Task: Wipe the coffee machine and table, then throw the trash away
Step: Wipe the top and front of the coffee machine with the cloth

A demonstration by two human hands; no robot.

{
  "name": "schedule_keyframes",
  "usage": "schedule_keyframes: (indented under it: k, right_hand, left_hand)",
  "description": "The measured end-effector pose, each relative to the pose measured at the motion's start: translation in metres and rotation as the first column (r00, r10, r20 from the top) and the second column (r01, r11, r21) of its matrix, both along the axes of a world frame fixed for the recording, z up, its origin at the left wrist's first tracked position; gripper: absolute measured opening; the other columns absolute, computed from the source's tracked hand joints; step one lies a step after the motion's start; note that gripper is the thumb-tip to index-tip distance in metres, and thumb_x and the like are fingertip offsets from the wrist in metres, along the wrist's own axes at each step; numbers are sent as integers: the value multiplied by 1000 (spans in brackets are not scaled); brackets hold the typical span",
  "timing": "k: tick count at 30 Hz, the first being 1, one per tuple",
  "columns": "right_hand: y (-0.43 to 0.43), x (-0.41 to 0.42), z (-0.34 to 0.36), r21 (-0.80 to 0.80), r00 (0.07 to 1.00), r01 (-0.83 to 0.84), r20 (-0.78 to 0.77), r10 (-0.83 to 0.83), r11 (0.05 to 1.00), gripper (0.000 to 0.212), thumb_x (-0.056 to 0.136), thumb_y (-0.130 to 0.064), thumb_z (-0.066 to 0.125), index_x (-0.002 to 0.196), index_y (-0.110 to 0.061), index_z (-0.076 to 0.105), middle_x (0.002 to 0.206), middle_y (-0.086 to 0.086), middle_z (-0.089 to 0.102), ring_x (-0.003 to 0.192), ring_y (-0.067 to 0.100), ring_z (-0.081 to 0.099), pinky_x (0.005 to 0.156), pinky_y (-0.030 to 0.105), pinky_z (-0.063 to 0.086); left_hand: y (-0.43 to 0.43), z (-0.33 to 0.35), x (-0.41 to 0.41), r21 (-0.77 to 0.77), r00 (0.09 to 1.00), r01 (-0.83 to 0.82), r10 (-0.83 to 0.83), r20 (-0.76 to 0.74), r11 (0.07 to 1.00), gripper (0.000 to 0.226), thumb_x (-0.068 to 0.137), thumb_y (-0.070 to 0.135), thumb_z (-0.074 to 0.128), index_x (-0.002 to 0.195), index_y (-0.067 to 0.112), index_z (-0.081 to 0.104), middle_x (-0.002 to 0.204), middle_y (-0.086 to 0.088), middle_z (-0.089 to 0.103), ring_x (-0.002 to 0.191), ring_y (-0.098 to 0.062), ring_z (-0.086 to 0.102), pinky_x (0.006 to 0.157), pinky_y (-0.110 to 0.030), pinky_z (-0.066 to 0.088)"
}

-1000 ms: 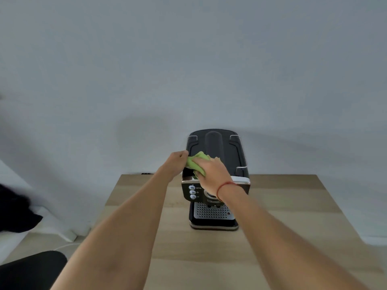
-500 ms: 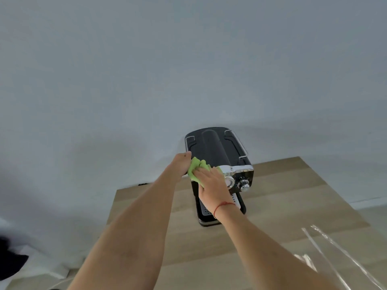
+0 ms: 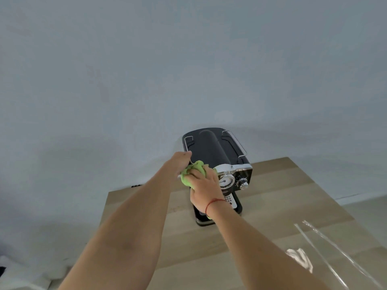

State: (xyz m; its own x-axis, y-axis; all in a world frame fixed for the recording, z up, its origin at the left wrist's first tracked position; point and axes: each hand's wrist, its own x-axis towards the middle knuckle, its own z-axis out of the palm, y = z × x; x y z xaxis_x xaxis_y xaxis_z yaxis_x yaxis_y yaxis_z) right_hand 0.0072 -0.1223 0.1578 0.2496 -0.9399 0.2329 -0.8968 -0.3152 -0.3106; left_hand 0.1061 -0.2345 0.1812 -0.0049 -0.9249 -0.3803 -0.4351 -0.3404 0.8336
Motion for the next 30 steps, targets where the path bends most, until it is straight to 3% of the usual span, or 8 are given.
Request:
schedule_keyframes:
  k: [3, 7, 9, 11, 12, 14, 20, 30]
  right_hand:
    - [-2, -2, 19, 110, 994, -81, -67, 88, 991, 32, 85, -10, 39, 103, -15, 65, 107, 4, 63, 111, 25, 44, 102, 40, 34]
    - [-5, -32, 14, -173, 998, 61, 33, -56, 983, 41, 84, -19, 24, 94, -14, 63, 98, 2, 67, 97, 27, 53, 87, 39, 45]
    - [-9, -37, 4, -209, 976, 199, 130, -175, 957, 29, 86, -10, 41, 102, -14, 65, 107, 1, 66, 106, 28, 52, 93, 40, 42]
    - [-16, -26, 1, -140, 933, 303, 245, -264, 943, 28, 87, -9, 47, 108, -15, 64, 112, -1, 64, 112, 25, 50, 101, 38, 37]
    - [-18, -21, 2, -116, 930, 298, 261, -260, 948, 28, 87, -11, 48, 110, -16, 63, 112, -1, 64, 110, 24, 50, 104, 38, 36]
    - [-19, -19, 4, -100, 952, 203, 253, -173, 974, 24, 88, -13, 48, 105, -15, 65, 104, 0, 66, 101, 21, 55, 100, 37, 40]
    - [-37, -73, 38, -30, 941, 139, 316, -123, 990, 22, 91, -14, 55, 108, -18, 69, 93, 1, 72, 71, 10, 61, 65, 15, 49]
    - [-84, -62, 50, 404, 965, -132, 261, 24, 905, 53, 84, 4, 36, 109, -29, 69, 120, 6, 62, 103, 26, 54, 91, 34, 45]
  left_hand:
    - [2, 5, 1, -34, 998, 35, -33, 47, 999, 30, 97, 32, 39, 69, 19, 39, 67, 1, 32, 57, -17, 27, 59, -27, 28]
    - [3, 3, 0, -92, 994, 57, -48, 99, 994, 41, 101, 30, 35, 64, 13, 43, 66, 1, 42, 56, -13, 38, 55, -25, 32]
    - [3, 2, 1, -87, 994, 58, -49, 97, 995, 46, 101, 31, 35, 98, -8, 60, 98, -10, 65, 93, -22, 62, 86, -32, 46]
    - [4, 4, 2, -92, 993, 67, -58, 100, 994, 49, 101, 31, 36, 113, -13, 55, 131, -26, 48, 103, -28, 60, 92, -34, 43]
    - [5, 5, 2, -104, 993, 83, -73, 97, 991, 44, 101, 30, 35, 97, -7, 59, 92, 4, 41, 82, -22, 57, 78, -29, 42]
    - [3, 5, 0, -90, 994, 66, -58, 89, 994, 39, 100, 29, 36, 65, 13, 44, 65, -3, 37, 57, -17, 32, 63, -26, 33]
    - [9, 10, -1, -52, 993, 41, -35, 108, 998, 22, 96, 36, 39, 84, 18, 45, 69, -1, 34, 69, -19, 32, 63, -28, 32]
    - [12, 4, -15, -103, 994, -46, 56, 98, 994, 23, 99, 28, 34, 88, 13, 49, 86, -7, 45, 81, -20, 38, 77, -32, 34]
